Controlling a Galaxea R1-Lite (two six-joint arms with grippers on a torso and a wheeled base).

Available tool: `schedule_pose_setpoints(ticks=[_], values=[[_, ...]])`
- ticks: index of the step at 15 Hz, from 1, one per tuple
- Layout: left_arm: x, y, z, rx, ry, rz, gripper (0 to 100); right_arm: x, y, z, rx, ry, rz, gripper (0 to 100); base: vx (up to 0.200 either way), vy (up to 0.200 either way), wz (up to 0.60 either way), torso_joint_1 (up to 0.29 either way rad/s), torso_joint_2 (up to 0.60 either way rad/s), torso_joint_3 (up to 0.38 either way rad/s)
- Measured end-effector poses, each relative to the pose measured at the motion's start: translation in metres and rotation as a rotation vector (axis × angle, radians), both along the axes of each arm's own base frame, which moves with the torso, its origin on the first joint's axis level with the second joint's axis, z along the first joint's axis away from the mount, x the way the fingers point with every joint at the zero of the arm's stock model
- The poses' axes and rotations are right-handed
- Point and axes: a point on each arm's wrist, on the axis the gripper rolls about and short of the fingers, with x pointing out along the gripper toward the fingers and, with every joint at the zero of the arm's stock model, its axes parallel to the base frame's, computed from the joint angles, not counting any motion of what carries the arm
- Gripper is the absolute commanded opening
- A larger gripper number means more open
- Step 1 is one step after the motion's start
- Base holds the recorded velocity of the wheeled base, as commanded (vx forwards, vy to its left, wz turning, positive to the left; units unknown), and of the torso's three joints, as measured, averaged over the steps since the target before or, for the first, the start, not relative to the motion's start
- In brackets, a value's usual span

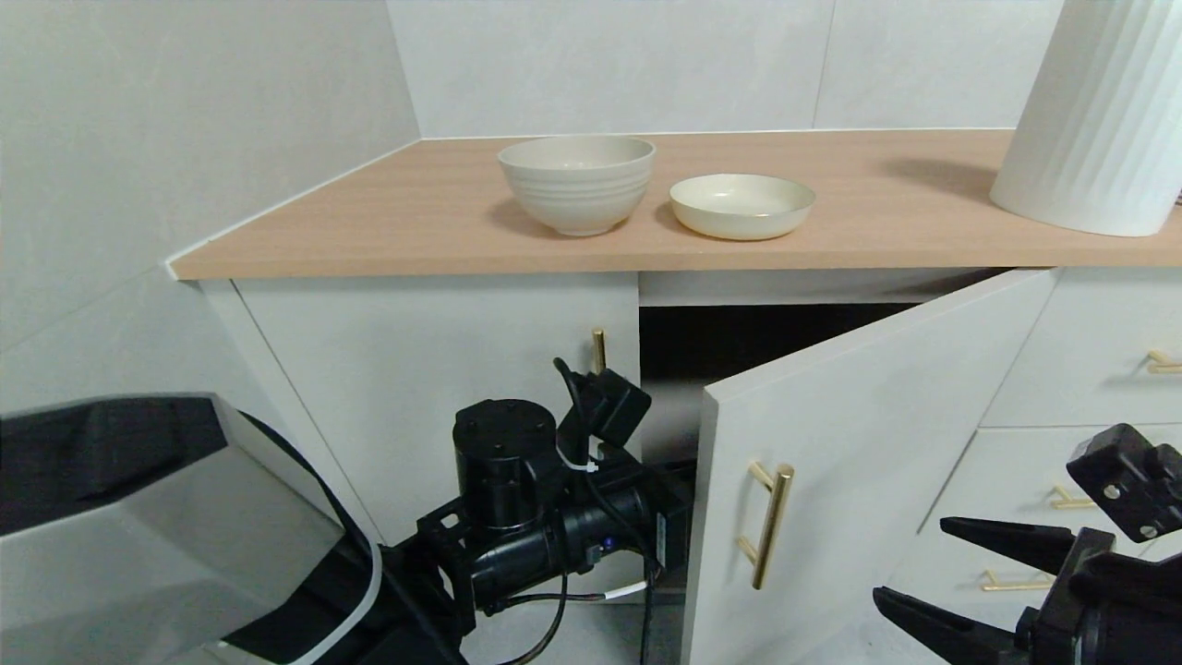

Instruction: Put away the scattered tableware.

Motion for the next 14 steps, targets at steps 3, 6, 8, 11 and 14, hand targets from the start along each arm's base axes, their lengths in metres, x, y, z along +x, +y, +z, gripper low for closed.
schedule_pose_setpoints(ticks=[3,6,8,11,14], values=[[0.001,-0.001,-0.001,-0.001,-0.001,-0.001,0,-0.001,0.001,-0.001,-0.003,0.003,0.007,100,0.0,0.0,0.0,0.0,0.0,0.0],[0.005,-0.004,-0.005,0.001,0.003,0.004,0,-0.002,0.002,-0.002,-0.006,0.007,0.019,100,0.0,0.0,0.0,0.0,0.0,0.0],[0.007,-0.007,-0.008,0.003,0.005,0.004,0,-0.003,0.004,-0.003,-0.009,0.012,0.037,100,0.0,0.0,0.0,0.0,0.0,0.0],[0.01,-0.009,-0.008,-0.002,0.003,0.002,0,-0.007,0.006,-0.006,-0.028,0.037,0.059,100,0.0,0.0,0.0,0.0,0.0,0.0],[0.012,-0.015,-0.004,-0.03,0.006,-0.004,0,-0.009,0.007,-0.006,-0.027,0.04,0.085,100,-0.2,0.0,0.0,0.002,0.0,-0.002]])
